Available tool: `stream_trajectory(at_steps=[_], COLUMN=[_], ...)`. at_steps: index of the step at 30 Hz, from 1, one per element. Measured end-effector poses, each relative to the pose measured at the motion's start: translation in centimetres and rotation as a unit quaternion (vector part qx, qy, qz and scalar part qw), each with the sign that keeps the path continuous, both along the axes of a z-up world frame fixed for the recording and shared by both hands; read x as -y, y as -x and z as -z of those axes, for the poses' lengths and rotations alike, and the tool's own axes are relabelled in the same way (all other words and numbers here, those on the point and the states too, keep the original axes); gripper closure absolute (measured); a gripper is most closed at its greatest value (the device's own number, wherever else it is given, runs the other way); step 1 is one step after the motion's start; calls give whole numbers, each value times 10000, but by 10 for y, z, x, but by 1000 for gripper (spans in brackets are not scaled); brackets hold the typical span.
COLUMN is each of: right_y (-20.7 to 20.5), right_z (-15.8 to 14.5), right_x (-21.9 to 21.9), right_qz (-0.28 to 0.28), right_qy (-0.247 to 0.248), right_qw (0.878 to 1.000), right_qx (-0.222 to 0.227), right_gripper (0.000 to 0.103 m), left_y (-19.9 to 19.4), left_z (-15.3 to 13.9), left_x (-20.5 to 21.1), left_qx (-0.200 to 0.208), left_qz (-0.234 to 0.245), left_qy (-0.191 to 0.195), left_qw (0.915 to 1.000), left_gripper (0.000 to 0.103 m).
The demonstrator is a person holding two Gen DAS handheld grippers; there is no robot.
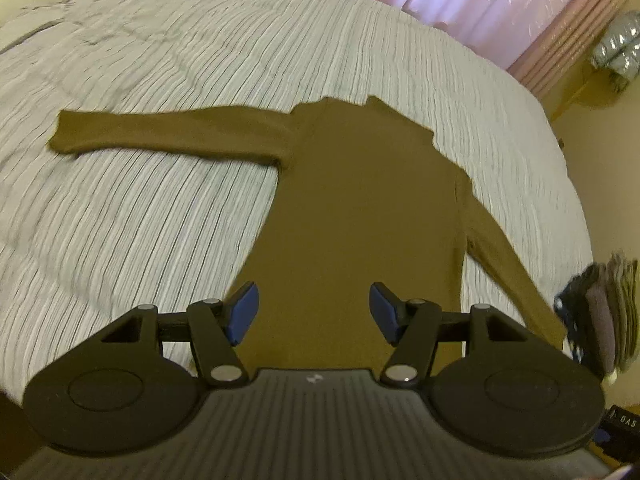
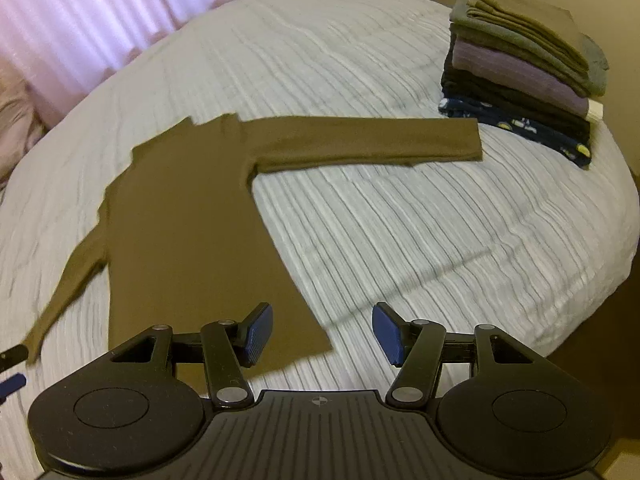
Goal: Fold clothes
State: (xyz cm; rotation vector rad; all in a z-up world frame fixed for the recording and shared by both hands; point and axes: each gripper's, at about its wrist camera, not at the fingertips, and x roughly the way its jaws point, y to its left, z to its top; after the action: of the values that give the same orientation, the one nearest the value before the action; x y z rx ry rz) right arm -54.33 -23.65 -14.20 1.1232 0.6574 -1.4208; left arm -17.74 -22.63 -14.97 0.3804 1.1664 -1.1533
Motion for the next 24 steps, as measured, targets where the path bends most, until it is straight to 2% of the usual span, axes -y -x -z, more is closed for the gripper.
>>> stream_trajectory(at_steps=[2, 6, 10, 11, 15, 21, 23, 24], right_y=[-11, -38, -63, -68, -82, -99, -104, -106], right_z=[7, 35, 67, 75, 104, 144, 159, 167], right_x=[20, 56, 79, 84, 108, 140, 145, 147], right_qz=[103, 55, -133, -154, -160, -383, -566, -658], right_qy=[-78, -296, -404, -411, -440, -359, -310, -295], right_qw=[9999, 9995, 9986, 9984, 9977, 9970, 9953, 9941], right_qx=[1, -107, -302, -367, -487, -572, -725, -810], right_gripper=[44, 44, 44, 44, 44, 44, 44, 44], left_y=[-21, -73, -138, -154, -208, -269, -285, -293], left_z=[14, 53, 96, 105, 136, 179, 193, 201], left_x=[22, 47, 48, 46, 29, 4, 0, -1], left_qx=[-163, -602, -1131, -1229, -1183, -1180, -1163, -1178], left_qz=[-130, -699, -1682, -1935, -2904, -4133, -4457, -4649], left_qy=[-30, -93, -92, -58, 148, 611, 726, 791], left_qw=[9998, 9957, 9792, 9734, 9495, 9008, 8846, 8739], left_gripper=[45, 45, 46, 46, 45, 45, 45, 45])
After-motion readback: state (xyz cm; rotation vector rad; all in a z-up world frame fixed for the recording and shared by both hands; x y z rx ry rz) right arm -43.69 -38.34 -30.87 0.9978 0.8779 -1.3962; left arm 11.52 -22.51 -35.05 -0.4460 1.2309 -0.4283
